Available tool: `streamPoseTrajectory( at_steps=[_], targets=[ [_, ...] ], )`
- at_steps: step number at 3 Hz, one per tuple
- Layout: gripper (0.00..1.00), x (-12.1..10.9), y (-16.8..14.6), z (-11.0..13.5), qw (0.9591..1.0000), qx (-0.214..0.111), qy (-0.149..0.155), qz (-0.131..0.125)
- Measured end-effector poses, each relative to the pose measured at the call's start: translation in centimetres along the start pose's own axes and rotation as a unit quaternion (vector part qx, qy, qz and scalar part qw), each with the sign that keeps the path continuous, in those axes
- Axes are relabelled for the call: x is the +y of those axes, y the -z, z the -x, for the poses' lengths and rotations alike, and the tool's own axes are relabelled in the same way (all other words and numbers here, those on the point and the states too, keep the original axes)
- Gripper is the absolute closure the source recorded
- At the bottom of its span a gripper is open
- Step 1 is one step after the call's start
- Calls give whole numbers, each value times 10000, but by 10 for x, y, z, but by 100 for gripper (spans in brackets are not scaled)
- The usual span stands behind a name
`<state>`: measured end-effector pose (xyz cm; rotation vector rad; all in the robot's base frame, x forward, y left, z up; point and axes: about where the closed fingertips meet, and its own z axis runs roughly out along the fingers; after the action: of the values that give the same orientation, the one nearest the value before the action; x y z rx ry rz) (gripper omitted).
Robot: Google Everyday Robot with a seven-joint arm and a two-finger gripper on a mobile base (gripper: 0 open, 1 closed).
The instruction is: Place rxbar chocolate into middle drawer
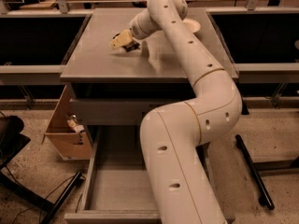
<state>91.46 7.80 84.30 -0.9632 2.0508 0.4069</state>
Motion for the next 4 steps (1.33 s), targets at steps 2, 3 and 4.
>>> streamPoseTrajectory(
  at_steps=[2,3,4],
  targets=[
    [14,-5,-10,-3,9999,-46,-40,-90],
    [37,-5,-11,-3,9999,-43,-41,-92],
    [60,-5,-11,-3,9999,-43,-41,-92]
  ],
)
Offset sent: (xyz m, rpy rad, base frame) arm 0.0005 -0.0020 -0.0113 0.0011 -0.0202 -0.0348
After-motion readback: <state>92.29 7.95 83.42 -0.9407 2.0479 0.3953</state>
